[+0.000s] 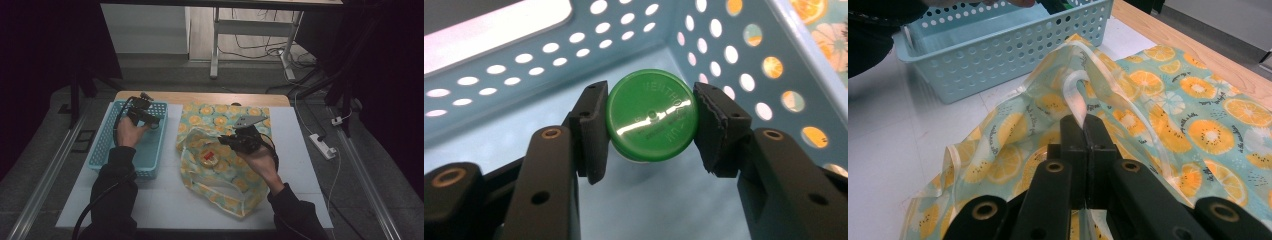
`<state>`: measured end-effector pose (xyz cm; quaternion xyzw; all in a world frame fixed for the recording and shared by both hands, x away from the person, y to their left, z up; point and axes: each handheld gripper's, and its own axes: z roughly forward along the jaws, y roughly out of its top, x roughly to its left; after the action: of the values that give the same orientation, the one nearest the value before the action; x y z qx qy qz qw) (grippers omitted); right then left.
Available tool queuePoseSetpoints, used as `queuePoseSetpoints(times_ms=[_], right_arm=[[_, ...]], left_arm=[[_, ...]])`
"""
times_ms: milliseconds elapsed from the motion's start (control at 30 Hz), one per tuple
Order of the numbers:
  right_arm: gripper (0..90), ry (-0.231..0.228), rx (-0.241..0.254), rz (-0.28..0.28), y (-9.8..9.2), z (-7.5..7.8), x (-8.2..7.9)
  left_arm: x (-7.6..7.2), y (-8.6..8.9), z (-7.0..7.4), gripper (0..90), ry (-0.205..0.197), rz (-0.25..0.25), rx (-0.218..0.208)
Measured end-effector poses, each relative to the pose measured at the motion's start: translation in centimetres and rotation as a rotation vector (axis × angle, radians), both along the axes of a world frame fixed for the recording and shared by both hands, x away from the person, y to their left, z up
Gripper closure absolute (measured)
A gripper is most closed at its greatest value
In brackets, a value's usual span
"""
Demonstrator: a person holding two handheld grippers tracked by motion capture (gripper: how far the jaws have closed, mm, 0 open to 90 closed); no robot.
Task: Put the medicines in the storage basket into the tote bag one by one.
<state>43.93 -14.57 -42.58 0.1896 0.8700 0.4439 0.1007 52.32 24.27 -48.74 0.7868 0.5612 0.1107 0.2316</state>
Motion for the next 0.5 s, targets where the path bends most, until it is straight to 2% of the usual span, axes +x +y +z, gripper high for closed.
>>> queuePoseSetpoints(times_ms=[167, 500], right_arm=[[89.9, -0.001, 0.002, -0.001, 0.0, 0.0, 0.0], [89.9, -0.001, 0.001, 0.000, 0.0, 0.1, -0.1]], left_arm=[[-0.3, 0.1, 0.6, 51.5, -0.011, 0.007, -0.022], [-1.4, 0.3, 2.4, 51.6, -0.044, -0.014, -0.051]])
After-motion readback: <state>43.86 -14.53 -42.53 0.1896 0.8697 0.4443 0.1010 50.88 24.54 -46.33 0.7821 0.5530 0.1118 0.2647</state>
